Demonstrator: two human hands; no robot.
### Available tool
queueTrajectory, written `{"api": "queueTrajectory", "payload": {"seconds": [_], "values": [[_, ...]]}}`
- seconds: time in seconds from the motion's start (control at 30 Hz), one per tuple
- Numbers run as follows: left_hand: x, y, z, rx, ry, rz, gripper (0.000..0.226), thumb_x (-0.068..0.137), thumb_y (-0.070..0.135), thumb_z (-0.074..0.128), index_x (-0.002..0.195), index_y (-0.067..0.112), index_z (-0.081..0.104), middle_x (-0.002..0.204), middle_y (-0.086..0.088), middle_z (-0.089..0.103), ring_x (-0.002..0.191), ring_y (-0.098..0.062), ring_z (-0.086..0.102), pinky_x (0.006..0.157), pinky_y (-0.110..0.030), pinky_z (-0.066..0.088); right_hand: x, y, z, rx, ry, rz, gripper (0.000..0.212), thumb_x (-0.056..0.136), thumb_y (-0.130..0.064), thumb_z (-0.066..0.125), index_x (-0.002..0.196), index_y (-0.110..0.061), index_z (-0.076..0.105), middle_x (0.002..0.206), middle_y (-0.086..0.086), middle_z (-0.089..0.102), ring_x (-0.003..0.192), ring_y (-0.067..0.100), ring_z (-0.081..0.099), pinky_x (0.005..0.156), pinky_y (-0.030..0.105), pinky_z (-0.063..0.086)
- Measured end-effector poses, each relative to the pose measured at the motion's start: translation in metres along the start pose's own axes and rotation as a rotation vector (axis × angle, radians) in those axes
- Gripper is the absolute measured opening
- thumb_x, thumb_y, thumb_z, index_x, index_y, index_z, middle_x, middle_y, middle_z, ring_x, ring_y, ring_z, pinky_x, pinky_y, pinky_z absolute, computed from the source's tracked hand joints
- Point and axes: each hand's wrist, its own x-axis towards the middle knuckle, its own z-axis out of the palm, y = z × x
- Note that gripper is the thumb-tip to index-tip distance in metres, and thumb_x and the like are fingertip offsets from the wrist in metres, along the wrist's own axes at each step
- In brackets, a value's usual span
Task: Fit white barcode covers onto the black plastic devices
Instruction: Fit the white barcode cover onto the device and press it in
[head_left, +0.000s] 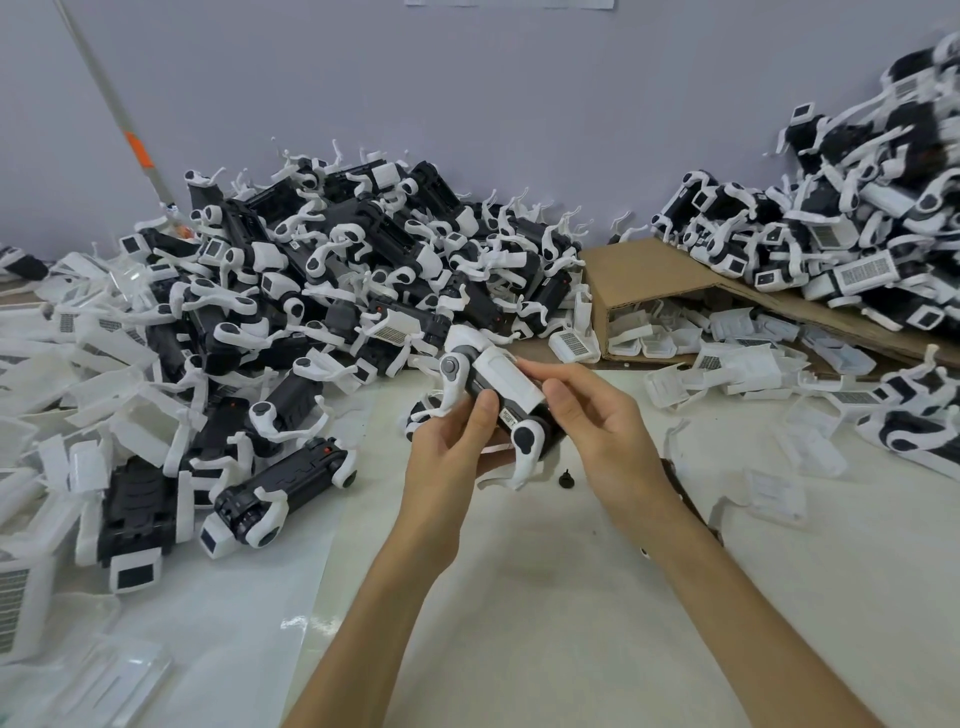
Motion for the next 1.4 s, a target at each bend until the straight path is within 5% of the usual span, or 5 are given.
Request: {"api": "queueTrajectory", "payload": {"seconds": [0.3, 0.77, 0.97, 1.2, 1.4], "values": [[0.002, -0.002, -0.002, -0.008, -0.020, 0.005, 0.045, 0.085, 0.046, 0.059, 0.113, 0.014, 0.071, 0.100, -0.010, 0.077, 0.094, -0.025, 0.075, 0.076, -0.026, 0.058, 0.001, -0.001, 0.000, 0.231, -0.028, 0.114, 0.025, 0.090, -0.038, 0.062, 0.110, -0.034, 0.076, 0.116, -0.001, 0.074, 0.107, 0.014, 0.070, 0.083, 0.024, 0.056], [0.002, 0.001, -0.008, -0.018, -0.062, -0.002, 0.045, 0.091, 0.048, 0.055, 0.114, 0.014, 0.074, 0.099, -0.009, 0.077, 0.088, -0.017, 0.073, 0.068, -0.021, 0.054, 0.002, -0.006, -0.012, 0.263, -0.066, 0.201, 0.035, 0.083, -0.029, 0.069, 0.116, -0.022, 0.074, 0.116, 0.002, 0.074, 0.106, 0.017, 0.071, 0.077, 0.024, 0.057], [0.002, -0.001, -0.003, -0.136, -0.087, 0.026, 0.041, 0.095, 0.036, 0.055, 0.122, 0.008, 0.069, 0.108, -0.012, 0.075, 0.096, -0.021, 0.072, 0.076, -0.025, 0.056, 0.003, -0.005, -0.003, 0.297, -0.027, 0.224, 0.038, 0.088, -0.037, 0.067, 0.124, -0.024, 0.066, 0.121, 0.000, 0.071, 0.106, 0.013, 0.068, 0.083, 0.028, 0.053], [0.001, -0.001, -0.001, -0.124, -0.078, 0.002, 0.048, 0.097, 0.041, 0.050, 0.126, 0.006, 0.066, 0.119, -0.018, 0.071, 0.112, -0.031, 0.067, 0.091, -0.035, 0.053, 0.000, -0.004, 0.003, 0.162, 0.001, 0.182, 0.035, 0.088, -0.043, 0.064, 0.108, -0.015, 0.069, 0.096, 0.000, 0.073, 0.091, 0.020, 0.066, 0.081, 0.038, 0.053], [-0.003, 0.002, 0.005, -0.005, -0.194, 0.052, 0.056, 0.100, 0.053, 0.051, 0.138, 0.012, 0.057, 0.131, -0.012, 0.066, 0.127, -0.028, 0.060, 0.112, -0.049, 0.040, -0.004, -0.006, 0.008, 0.004, 0.076, -0.022, 0.035, 0.081, -0.041, 0.075, 0.110, -0.023, 0.066, 0.106, -0.008, 0.074, 0.105, 0.010, 0.067, 0.086, 0.025, 0.055]]}}
